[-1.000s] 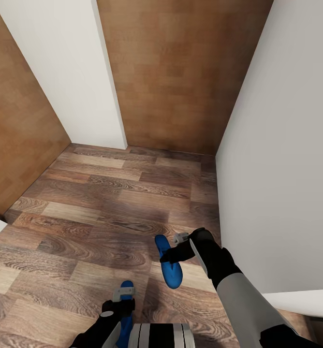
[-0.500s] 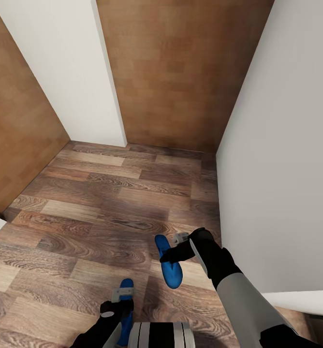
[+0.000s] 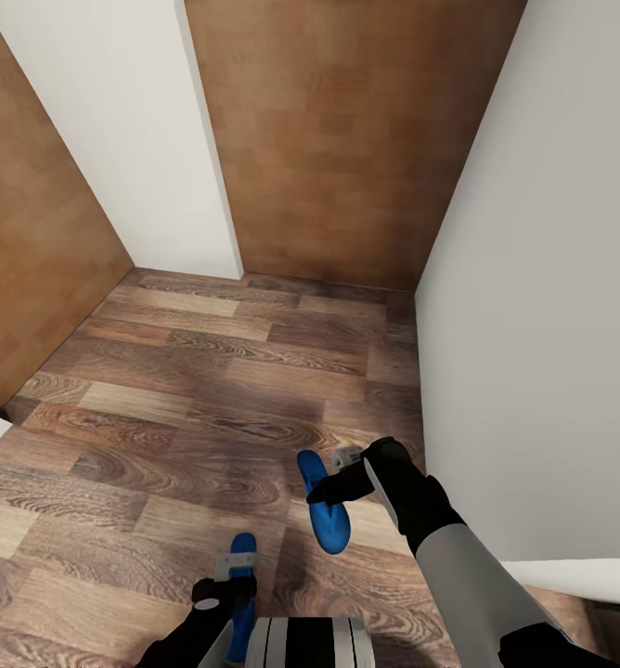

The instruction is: In the bedroom, move the book from the bed onto either nightstand, and place the two sandals side by side next to the bed.

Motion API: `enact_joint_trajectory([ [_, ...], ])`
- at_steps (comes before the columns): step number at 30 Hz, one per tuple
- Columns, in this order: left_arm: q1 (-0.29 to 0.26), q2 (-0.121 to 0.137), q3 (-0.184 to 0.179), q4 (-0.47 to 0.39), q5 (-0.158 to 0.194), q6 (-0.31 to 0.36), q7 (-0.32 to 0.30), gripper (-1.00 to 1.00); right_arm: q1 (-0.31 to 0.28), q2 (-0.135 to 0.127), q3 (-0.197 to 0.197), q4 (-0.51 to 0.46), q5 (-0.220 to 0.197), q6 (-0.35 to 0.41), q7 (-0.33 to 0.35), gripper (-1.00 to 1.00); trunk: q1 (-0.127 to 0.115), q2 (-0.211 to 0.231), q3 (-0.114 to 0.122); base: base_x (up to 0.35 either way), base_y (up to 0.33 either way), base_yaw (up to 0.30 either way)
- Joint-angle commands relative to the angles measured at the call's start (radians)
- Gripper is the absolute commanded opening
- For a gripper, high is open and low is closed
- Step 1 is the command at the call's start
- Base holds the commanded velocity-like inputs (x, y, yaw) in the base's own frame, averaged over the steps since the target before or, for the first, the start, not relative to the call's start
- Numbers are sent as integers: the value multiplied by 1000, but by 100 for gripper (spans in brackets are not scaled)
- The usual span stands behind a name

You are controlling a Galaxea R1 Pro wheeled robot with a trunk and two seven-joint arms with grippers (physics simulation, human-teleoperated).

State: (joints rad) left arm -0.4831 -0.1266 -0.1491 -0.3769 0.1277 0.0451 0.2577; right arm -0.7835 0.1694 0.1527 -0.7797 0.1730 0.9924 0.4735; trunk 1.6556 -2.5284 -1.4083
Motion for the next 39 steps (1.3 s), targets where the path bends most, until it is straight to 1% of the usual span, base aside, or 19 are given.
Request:
enact_joint_trajectory([
  [1,0,1,-9,-2,10,5,7,100,0,0,0,-1,8,3,8,-100,0,-1,-5,0,0,0],
  [2,0,1,-9,-2,10,5,7,100,0,0,0,-1,8,3,8,-100,1,-1,-9,0,0,0],
  [10,0,-1,-24,-2,10,5,7,100,-1,0,-2,-1,11,4,8,-100,1,-1,-9,0,0,0],
  [20,0,-2,-29,-2,10,6,6,100,-2,-1,-4,-11,12,5,8,-100,1,-1,-9,0,0,0],
  [24,0,-1,-39,-2,10,6,6,100,-2,-2,-5,-32,12,6,8,-100,2,-2,-24,0,0,0],
  [26,0,-2,-43,-2,10,6,6,100,-2,-3,-5,-38,12,7,8,-100,2,-2,-24,0,0,0],
  [34,0,-3,-57,-2,10,6,6,100,-2,-5,-5,-50,11,47,8,-100,2,-2,-24,0,0,0],
  [38,0,-4,-62,-2,10,6,6,100,-2,-5,-5,-53,11,52,8,-100,2,-2,-24,0,0,0],
  [39,0,-4,-63,-2,10,6,6,100,-2,-5,-4,-55,11,53,8,-100,3,-2,-28,0,0,0],
])
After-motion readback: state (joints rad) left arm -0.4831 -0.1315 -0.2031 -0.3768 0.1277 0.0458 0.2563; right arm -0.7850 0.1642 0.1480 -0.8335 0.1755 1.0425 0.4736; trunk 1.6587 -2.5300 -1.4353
